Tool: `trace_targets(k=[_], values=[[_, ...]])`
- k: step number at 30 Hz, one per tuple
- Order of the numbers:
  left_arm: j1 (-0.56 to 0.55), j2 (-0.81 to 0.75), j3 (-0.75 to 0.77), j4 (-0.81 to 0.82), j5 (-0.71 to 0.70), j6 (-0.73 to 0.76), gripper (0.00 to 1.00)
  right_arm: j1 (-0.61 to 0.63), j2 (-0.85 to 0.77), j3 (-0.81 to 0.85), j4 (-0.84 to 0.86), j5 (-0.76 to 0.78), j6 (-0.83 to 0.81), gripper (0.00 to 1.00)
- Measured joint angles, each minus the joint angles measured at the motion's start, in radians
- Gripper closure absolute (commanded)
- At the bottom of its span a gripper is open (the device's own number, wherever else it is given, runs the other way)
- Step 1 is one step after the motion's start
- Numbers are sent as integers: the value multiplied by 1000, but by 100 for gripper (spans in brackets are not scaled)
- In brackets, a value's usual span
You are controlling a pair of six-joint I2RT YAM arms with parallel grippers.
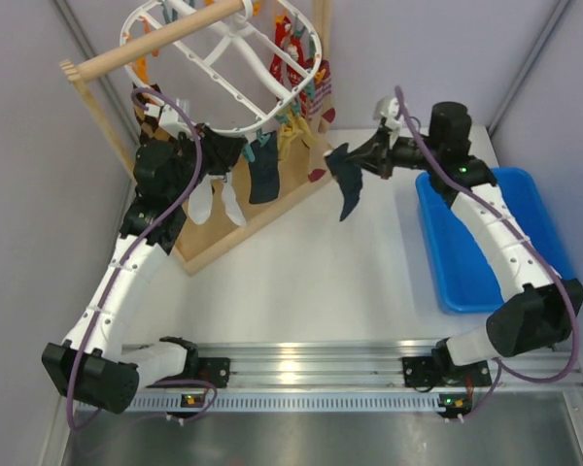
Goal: Clip the socks to the hanger
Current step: Clamp the sock onto the hanger.
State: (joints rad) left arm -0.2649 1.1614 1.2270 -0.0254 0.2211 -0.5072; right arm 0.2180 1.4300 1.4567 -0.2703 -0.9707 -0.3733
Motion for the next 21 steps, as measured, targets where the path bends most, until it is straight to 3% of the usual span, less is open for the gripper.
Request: trace_targets(k=[5, 12, 21], values=[[9, 0, 0, 13, 31, -23, 100, 204, 70, -6, 86, 45, 0, 100], [10, 0, 0, 20, 56, -49, 100, 379, 185, 12, 122, 109, -21, 100], [16, 0, 0, 27, 88, -72, 100, 428, 254, 60, 239, 162, -26, 100]])
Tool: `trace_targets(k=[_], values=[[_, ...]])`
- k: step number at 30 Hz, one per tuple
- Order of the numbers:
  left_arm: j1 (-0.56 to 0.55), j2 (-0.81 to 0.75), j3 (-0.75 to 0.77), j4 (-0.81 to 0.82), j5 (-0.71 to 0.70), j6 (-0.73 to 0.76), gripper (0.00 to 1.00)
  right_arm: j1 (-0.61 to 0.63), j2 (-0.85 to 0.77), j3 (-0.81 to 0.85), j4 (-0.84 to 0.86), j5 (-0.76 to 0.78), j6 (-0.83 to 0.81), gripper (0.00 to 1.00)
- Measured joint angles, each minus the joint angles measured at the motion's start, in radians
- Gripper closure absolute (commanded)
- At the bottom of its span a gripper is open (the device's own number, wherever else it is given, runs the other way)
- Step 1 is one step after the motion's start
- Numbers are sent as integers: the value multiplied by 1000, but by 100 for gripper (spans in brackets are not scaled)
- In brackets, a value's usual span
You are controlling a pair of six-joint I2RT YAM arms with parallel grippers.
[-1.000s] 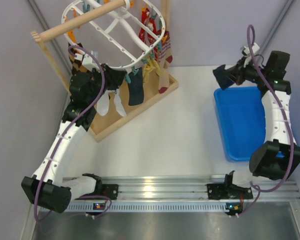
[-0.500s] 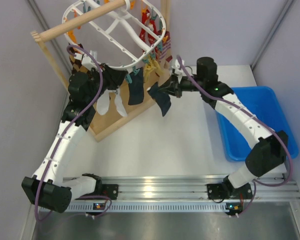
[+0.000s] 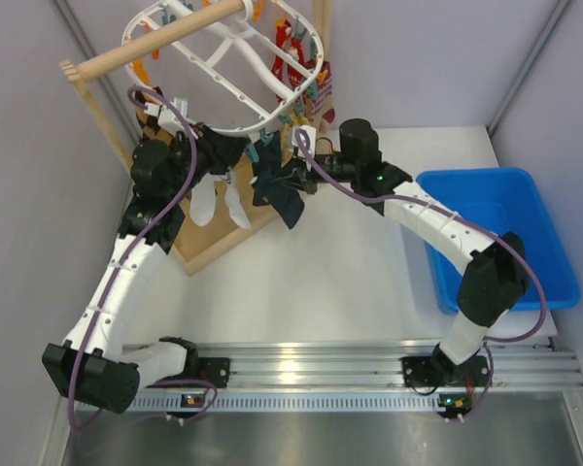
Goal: Clip the socks to the hanger
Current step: Clamp the sock onto the hanger.
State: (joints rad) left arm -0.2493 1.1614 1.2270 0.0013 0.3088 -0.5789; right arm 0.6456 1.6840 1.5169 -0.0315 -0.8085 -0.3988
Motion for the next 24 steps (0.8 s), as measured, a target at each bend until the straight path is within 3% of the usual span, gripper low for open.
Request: trace_targets(k=[24], values=[[21, 0, -3, 16, 61, -24, 100, -2, 87, 87, 141, -6, 142, 100]])
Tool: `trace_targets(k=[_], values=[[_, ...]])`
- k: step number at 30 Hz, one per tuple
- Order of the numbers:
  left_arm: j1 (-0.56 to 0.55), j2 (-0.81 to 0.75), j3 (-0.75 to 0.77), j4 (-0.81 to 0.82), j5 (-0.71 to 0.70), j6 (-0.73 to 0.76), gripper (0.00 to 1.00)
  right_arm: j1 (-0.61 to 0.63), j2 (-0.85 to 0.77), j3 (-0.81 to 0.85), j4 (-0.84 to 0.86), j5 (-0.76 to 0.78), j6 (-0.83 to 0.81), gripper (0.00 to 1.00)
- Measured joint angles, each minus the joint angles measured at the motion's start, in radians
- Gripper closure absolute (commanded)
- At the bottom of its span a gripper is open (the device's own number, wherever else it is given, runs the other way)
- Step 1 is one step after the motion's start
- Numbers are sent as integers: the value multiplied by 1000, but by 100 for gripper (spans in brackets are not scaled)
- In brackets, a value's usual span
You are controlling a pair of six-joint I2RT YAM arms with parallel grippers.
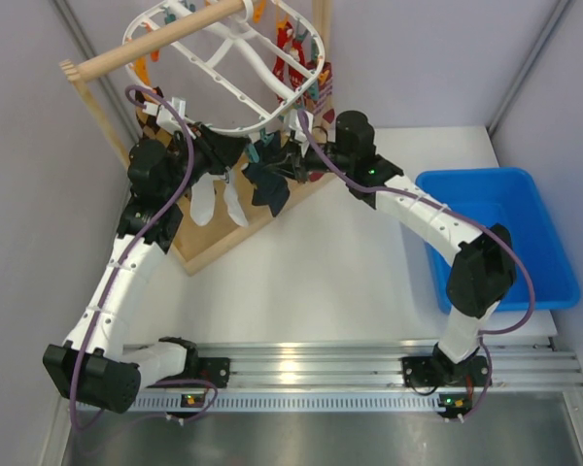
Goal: Clip the socks to the hanger
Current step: Clamp the sock onto the hanger.
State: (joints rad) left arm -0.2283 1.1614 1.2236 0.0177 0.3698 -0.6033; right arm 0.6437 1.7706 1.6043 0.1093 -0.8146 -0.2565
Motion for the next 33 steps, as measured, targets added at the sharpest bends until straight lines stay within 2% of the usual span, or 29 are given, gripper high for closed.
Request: trace_targets(k=[21, 33], values=[[6, 0, -2, 5, 9, 3, 100, -14, -1, -7, 18, -30, 30, 100], [12, 2, -2, 10, 30, 0, 100, -18, 0, 3, 45, -45, 108, 100]])
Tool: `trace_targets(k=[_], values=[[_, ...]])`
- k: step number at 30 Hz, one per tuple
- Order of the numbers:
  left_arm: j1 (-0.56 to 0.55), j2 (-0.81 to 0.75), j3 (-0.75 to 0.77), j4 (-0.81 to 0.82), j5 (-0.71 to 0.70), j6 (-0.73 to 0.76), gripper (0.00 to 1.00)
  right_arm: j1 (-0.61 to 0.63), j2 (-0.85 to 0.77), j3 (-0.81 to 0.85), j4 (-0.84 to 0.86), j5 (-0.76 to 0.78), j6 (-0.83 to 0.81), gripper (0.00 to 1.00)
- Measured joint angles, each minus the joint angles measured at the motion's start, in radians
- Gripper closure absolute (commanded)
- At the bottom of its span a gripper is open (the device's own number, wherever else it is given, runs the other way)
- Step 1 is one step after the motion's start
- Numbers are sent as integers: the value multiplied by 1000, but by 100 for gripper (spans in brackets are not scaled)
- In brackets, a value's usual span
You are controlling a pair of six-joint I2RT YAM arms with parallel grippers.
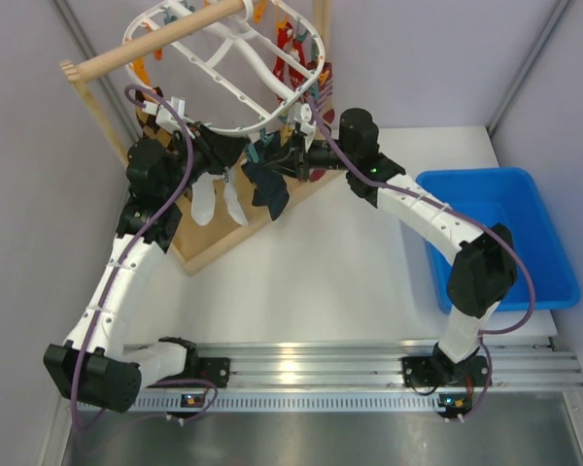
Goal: Clip the socks to the hanger
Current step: Clamp the sock onto the hanger.
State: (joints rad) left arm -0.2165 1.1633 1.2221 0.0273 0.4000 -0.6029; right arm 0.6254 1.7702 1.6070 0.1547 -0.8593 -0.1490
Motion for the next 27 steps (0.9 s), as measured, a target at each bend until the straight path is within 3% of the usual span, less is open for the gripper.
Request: trace_targets(k=[14, 15, 16, 19, 27], values=[[0, 0, 0, 13, 11, -1, 100, 1, 19, 59, 63, -2, 118, 100], [0, 0, 0, 12, 11, -1, 96, 1, 22, 61, 65, -2, 127, 100], [0, 0, 0, 12, 11, -1, 83, 1, 24, 63, 67, -2, 135, 100], [0, -1, -1, 13, 11, 0, 60, 1, 24, 63, 69, -2, 147, 100], [-1, -10, -1, 4, 13, 9, 38, 1, 24, 63, 68, -2, 141, 100]])
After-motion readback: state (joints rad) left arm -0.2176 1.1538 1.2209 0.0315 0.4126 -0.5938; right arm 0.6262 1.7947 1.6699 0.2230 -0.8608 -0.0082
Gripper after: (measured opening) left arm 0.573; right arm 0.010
